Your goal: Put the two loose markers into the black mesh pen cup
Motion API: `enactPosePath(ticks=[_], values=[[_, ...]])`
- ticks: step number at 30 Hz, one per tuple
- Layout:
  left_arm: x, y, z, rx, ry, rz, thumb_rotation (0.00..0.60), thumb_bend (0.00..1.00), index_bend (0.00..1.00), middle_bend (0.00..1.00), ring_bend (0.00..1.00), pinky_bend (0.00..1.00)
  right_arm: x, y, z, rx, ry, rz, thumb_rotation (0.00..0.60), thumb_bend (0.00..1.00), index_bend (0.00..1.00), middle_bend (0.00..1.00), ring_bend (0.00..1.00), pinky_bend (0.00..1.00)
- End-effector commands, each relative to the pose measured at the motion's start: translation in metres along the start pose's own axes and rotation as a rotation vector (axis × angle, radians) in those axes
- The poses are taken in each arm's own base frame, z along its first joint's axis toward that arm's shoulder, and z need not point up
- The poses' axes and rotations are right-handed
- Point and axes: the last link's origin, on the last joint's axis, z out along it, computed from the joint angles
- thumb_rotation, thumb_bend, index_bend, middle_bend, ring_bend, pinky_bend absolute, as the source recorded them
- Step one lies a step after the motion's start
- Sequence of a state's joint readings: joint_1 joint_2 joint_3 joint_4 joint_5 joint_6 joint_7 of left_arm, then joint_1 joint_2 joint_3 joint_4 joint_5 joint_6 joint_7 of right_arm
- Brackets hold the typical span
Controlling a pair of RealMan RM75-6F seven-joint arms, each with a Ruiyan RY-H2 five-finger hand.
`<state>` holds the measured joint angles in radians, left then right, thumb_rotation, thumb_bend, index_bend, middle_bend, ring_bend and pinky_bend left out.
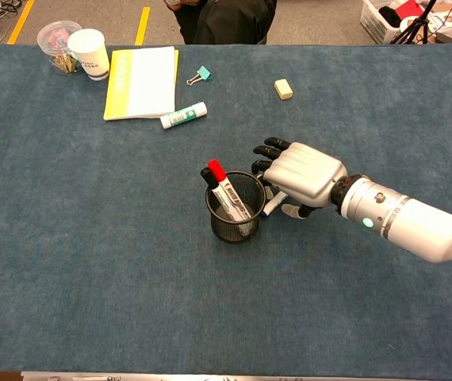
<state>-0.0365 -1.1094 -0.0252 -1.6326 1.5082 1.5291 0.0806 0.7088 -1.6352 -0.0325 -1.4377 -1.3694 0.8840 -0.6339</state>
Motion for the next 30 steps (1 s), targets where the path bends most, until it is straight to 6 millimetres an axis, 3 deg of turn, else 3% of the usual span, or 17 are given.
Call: enactPosePath(ticks=[1,18,23,30], values=[[0.000,0.000,-0.001,0.001,0.000,0.000,0.600,0.15,0.18,0.18,0.18,0.15,-0.001,0.000,0.001,-0.003,0.003,-0.004,0.600,0.26,0.49,0.24,0.00,0.00],[-0.001,-0.002,0.000,0.001,-0.006,-0.002,0.600,0.15,0.18,0.18,0.18,0.15,-0.001,0.006,0.001,-0.037,0.063,0.004,0.600,0.26,0.61,0.31,0.04,0.00],[-0.001,0.000,0.000,-0.006,-0.008,-0.001,0.600,0.15,0.18,0.18,0.18,0.15,0.022,0.014,-0.009,-0.055,0.129,0.089,0.600,0.26,0.62,0.32,0.05,0.00],[0.001,0.005,0.001,-0.019,-0.006,0.004,0.600,0.15,0.18,0.18,0.18,0.15,0.082,0.024,-0.035,-0.034,0.304,0.331,0.600,0.26,0.62,0.33,0.06,0.00]])
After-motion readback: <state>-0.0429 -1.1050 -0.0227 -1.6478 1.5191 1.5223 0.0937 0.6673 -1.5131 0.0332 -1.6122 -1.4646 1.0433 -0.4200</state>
